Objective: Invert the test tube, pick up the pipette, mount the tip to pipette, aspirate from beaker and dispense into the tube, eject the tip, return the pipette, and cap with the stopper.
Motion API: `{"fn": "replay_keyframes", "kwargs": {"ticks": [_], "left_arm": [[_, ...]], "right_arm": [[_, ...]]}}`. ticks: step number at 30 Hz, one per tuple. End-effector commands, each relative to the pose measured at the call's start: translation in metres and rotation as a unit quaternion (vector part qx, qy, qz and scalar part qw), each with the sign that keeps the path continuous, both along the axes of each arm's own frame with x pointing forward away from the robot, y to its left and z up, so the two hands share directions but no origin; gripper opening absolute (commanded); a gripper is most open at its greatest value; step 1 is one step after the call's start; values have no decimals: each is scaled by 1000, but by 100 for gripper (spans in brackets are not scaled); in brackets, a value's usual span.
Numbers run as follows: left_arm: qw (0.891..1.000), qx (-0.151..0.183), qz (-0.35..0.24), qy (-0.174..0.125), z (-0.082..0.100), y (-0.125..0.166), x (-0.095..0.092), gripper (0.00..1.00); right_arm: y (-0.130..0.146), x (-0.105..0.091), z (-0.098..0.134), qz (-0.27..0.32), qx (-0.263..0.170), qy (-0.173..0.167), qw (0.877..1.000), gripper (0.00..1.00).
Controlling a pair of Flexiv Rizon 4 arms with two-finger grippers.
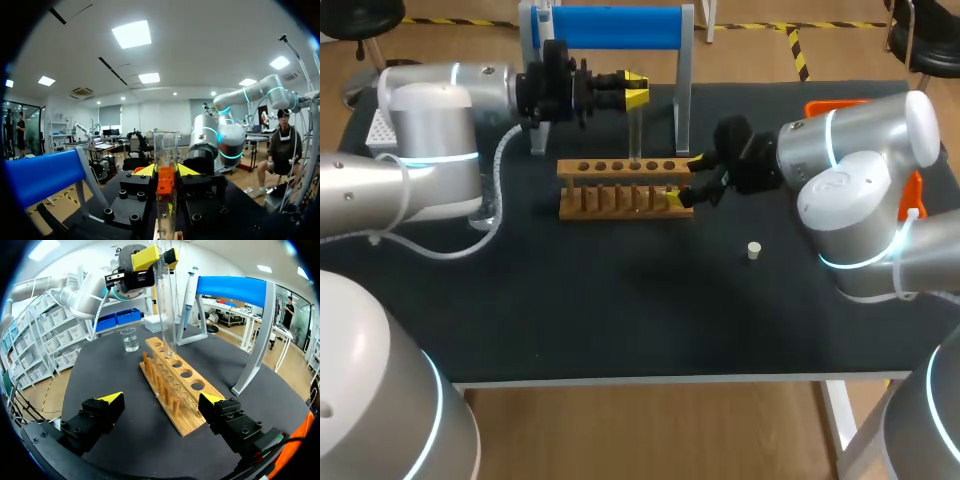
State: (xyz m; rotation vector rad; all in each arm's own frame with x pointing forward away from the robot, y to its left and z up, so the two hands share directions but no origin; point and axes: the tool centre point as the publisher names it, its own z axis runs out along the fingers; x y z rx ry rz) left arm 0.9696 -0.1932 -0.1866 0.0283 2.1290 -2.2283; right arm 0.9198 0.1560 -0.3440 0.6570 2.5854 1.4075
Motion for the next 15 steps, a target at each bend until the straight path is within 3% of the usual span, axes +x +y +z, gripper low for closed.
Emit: {"fn": "replay_keyframes", "kwargs": {"ticks": [1,15], "left_arm": [[1000,0,4,-1,-1,-3,-1,0],[1000,11,10,-3,-8,-4,4,0]], "right_arm": [[0,0,0,0,-1,0,1000,100],[0,0,0,0,-1,0,1000,100]]}}
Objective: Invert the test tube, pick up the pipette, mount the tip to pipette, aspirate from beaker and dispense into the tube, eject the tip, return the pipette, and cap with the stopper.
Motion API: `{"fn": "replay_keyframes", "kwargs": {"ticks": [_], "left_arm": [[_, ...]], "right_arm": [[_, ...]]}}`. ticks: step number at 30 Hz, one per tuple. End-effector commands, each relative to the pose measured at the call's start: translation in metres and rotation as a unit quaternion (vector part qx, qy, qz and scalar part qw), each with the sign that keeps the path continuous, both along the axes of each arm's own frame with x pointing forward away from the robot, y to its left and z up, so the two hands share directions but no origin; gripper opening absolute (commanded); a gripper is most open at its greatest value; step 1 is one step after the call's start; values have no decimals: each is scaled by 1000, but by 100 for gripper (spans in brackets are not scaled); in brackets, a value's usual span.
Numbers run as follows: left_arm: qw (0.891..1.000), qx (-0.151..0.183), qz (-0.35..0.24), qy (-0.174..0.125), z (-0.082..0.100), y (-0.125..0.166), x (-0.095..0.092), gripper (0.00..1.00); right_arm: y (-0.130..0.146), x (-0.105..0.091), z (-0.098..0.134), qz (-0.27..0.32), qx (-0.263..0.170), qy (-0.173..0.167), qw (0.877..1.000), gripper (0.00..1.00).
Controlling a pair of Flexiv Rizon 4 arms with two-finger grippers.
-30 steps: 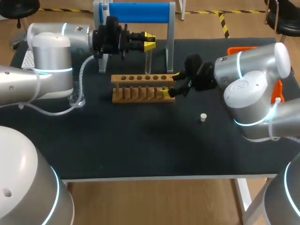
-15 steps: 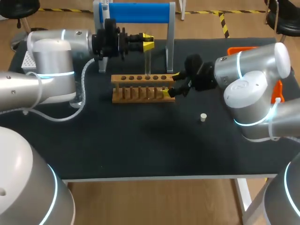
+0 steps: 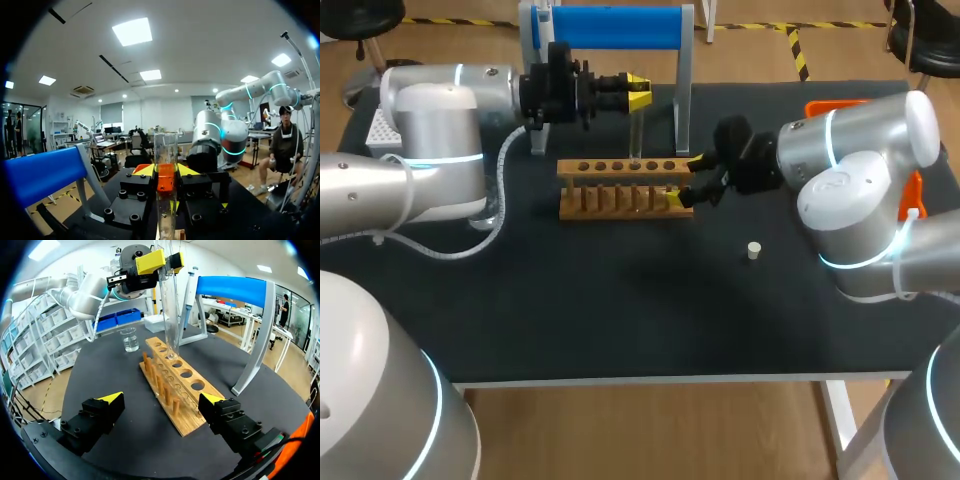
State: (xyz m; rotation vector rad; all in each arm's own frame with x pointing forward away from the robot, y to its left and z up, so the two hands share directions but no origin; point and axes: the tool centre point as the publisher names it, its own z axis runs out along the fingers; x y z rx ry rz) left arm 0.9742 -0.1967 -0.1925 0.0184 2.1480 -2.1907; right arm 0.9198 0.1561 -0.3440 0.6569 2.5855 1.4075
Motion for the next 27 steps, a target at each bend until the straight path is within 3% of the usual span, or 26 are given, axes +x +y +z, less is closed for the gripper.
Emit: {"fn": "replay_keyframes", "kwargs": {"ticks": [1,27], "left_arm": [[1000,-2,3,-1,-3,-1,0,0],[1000,-4,16,-3,-21,2,5,0]], "right_arm": [[0,0,0,0,-1,0,1000,100],[0,0,0,0,-1,0,1000,100]]}}
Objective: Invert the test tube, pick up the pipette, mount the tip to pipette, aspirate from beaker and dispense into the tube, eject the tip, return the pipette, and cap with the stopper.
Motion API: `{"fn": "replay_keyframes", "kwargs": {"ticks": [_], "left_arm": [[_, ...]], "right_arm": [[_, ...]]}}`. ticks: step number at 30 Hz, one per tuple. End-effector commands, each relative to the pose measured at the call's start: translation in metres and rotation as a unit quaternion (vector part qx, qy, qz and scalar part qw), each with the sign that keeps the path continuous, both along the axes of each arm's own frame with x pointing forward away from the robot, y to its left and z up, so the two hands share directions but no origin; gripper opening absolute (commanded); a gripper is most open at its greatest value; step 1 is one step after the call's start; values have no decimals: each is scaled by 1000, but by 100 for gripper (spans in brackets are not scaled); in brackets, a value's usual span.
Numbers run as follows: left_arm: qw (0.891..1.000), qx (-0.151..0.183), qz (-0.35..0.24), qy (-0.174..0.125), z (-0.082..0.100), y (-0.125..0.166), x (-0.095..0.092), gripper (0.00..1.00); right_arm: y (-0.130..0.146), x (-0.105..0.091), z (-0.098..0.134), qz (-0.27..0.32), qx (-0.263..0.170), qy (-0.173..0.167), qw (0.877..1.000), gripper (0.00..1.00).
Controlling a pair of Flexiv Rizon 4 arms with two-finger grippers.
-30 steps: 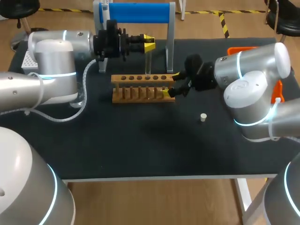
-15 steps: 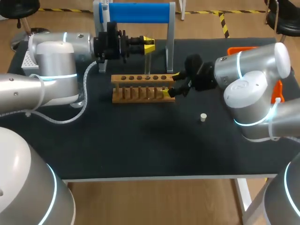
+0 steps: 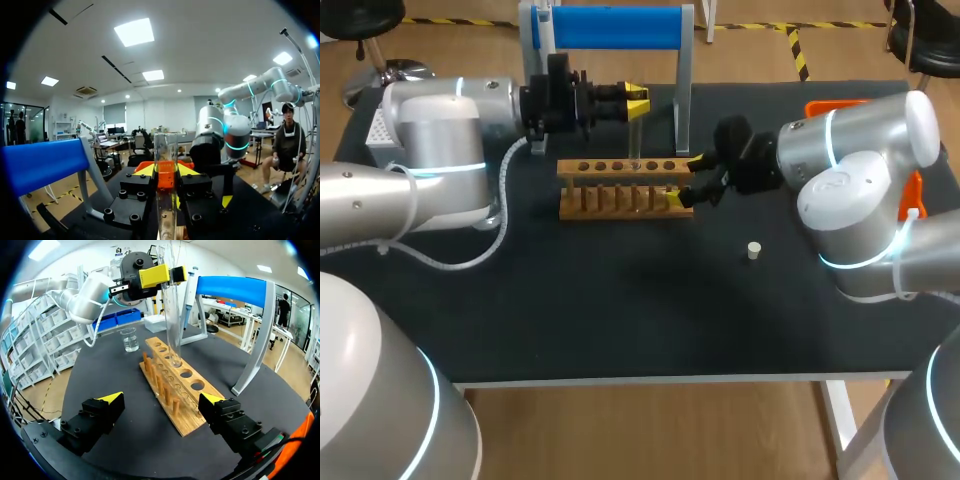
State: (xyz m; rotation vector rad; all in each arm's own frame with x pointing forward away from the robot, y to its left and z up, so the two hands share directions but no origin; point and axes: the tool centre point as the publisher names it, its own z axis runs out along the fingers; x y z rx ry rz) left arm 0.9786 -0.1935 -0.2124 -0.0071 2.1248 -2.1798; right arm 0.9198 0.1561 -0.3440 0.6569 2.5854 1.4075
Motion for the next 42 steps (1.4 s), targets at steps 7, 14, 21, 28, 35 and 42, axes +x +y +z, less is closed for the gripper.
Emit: {"fn": "replay_keyframes", "kwargs": {"ticks": [7,14,21,28,35,42], "left_arm": [[1000,-3,3,-1,-5,-2,1,0],[1000,-6,4,-2,-8,-3,1,0],[1000,-7,6,-6,-14,-3,0,0],[1000,-9,8,-6,-19,-3,1,0],[1000,-9,9,-7,-25,-3,3,0],[1000,-8,9,-2,-31,-2,5,0]], "right_arm": [[0,0,0,0,-1,0,1000,100],[0,0,0,0,-1,0,1000,100],[0,0,0,0,-1,0,1000,100],[0,0,0,0,-1,0,1000,100],[0,0,0,0,-1,0,1000,100],[0,0,0,0,-1,0,1000,100]]}}
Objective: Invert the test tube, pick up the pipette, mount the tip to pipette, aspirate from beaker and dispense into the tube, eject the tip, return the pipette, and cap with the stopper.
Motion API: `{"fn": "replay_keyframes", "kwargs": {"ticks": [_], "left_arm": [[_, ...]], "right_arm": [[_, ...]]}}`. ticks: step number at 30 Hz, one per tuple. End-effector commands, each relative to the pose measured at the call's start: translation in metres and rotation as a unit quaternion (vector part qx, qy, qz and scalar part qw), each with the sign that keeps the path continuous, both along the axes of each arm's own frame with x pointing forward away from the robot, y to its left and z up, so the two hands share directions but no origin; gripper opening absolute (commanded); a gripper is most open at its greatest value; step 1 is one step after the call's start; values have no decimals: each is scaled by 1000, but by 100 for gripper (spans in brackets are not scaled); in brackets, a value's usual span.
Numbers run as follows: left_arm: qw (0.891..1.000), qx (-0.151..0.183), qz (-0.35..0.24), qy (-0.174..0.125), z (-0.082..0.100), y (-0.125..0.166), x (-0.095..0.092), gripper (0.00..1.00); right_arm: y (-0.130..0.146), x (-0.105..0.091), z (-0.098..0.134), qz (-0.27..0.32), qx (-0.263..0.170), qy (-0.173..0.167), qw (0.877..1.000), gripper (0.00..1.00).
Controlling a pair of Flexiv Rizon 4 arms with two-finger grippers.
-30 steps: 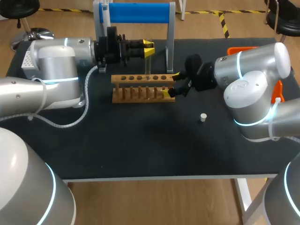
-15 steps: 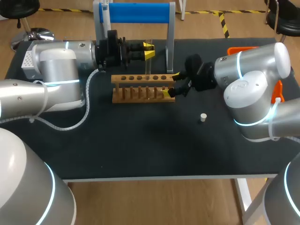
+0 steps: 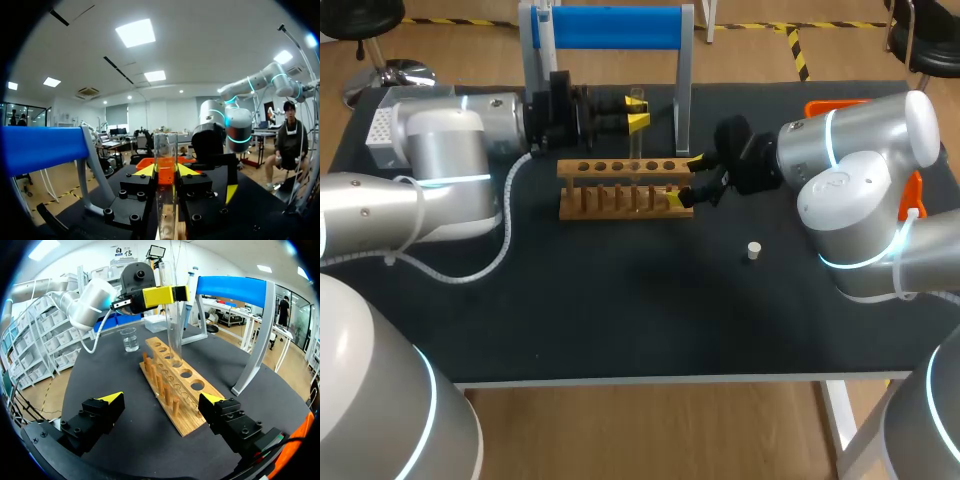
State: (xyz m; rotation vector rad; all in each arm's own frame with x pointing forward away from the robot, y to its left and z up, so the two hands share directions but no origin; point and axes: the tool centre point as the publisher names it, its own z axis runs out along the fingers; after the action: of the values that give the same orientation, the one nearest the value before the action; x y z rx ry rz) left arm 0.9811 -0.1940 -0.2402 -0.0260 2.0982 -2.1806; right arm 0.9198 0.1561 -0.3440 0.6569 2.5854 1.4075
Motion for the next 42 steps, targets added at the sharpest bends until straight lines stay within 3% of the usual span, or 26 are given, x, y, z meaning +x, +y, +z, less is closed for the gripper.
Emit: {"fn": "replay_keyframes", "kwargs": {"ticks": [1,42], "left_arm": [[1000,-2,-1,1,-4,-1,2,0],[1000,-11,7,18,-29,2,3,0]], "right_arm": [[0,0,0,0,-1,0,1000,100],[0,0,0,0,-1,0,1000,100]]}}
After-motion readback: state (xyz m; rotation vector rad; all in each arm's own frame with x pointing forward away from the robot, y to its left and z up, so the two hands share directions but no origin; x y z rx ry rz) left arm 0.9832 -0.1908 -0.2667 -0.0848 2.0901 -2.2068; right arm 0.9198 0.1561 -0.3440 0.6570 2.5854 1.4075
